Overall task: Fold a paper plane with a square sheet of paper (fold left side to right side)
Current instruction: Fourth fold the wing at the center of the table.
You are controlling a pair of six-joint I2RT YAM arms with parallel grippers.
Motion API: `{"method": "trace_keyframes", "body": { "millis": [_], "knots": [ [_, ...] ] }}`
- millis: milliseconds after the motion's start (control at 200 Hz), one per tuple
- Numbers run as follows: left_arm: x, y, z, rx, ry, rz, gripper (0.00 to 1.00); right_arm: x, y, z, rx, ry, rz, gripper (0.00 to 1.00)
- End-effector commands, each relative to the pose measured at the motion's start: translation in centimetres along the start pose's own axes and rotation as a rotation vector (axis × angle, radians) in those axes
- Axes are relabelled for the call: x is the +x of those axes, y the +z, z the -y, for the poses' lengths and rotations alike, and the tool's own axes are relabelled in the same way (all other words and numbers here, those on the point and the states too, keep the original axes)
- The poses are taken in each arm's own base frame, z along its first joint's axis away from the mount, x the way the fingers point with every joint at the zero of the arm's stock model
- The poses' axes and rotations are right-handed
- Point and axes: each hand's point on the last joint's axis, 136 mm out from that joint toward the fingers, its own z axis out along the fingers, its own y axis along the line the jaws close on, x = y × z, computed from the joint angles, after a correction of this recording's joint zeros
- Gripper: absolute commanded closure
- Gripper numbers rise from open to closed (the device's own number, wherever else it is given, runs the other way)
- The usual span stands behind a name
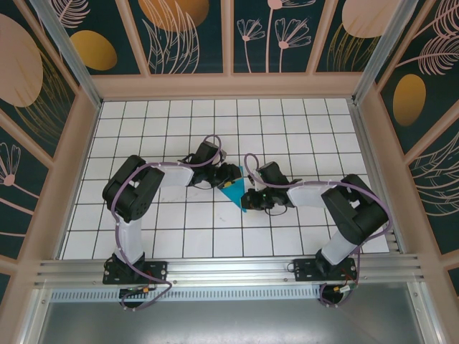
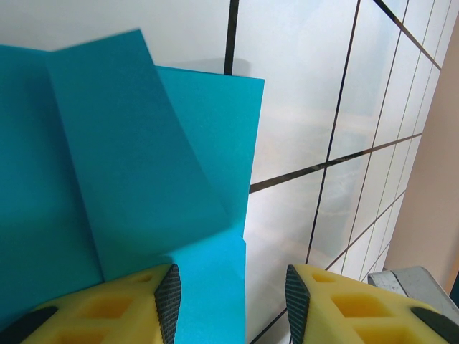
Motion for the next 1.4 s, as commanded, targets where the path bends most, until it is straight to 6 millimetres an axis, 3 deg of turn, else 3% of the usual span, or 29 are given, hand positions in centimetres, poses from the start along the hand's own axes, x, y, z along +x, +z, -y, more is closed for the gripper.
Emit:
{"method": "trace_keyframes", "body": {
  "millis": [0, 601, 976, 1271, 1391],
  "knots": [
    [1.6, 1.5, -6.5, -0.2, -0.075, -0.025, 0.54, 5.3, -0.1, 2.4, 0.096, 0.062, -0.171, 0.84],
    [1.5, 1.6, -6.5, -0.201, -0.076, -0.028, 0.54, 6.6, -0.9, 2.3, 0.122, 0.04, -0.195, 0.84],
    [1.4, 1.5, -6.1, -0.193, -0.07, -0.026, 0.54, -0.7, -5.4, -3.2, -0.048, -0.033, 0.067, 0.83],
    [1.4, 1.4, -6.0, -0.189, -0.069, -0.025, 0.54, -3.1, -1.8, -4.6, -0.092, -0.047, 0.085, 0.84],
    [1.4, 1.4, -5.9, -0.187, -0.067, -0.024, 0.54, -3.0, -0.6, -3.7, -0.064, -0.034, 0.076, 0.84]
  ]
}}
